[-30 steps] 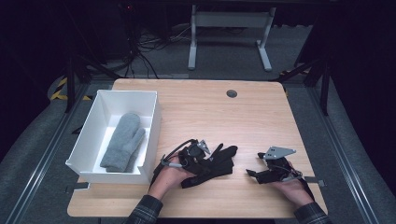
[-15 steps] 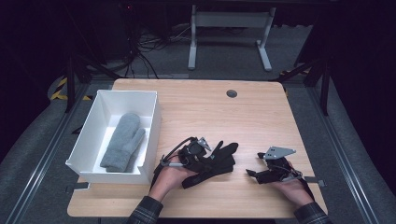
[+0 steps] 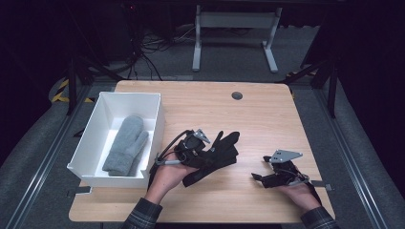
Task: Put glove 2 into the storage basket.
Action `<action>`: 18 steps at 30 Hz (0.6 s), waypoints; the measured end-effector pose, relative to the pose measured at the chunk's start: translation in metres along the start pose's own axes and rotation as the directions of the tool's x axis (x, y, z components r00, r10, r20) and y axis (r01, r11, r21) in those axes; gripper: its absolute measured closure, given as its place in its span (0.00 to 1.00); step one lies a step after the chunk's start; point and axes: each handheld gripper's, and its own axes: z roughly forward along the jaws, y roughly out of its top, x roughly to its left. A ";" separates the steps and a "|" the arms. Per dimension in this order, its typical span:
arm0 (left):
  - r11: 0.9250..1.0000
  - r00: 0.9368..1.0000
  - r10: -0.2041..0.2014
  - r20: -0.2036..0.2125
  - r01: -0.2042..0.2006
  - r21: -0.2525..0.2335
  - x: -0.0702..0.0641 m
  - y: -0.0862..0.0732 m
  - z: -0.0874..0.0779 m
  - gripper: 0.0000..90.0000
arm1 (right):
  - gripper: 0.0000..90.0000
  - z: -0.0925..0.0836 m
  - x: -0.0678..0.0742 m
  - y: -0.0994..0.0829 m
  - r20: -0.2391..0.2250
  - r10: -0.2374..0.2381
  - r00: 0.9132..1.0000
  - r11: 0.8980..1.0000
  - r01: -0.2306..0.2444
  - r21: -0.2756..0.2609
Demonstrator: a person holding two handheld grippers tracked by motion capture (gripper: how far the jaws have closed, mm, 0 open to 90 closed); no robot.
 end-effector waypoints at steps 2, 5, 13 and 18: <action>1.000 1.000 -0.008 0.000 0.008 -0.009 0.001 0.001 -0.004 0.72 | 0.17 0.000 0.000 0.000 0.001 0.000 1.000 1.000 0.000 0.000; 1.000 1.000 -0.012 -0.017 0.012 -0.016 0.002 0.004 -0.015 0.72 | 0.16 0.000 0.001 0.000 0.005 0.001 1.000 1.000 -0.001 0.001; 0.999 0.997 -0.033 -0.068 0.031 -0.036 0.007 0.009 -0.044 0.72 | 0.00 0.004 0.001 0.002 0.005 0.003 1.000 0.999 -0.003 0.039; 0.997 0.994 -0.055 -0.100 0.048 -0.065 0.015 0.007 -0.066 0.72 | 0.00 0.004 0.001 0.002 0.001 0.001 1.000 0.999 -0.001 0.038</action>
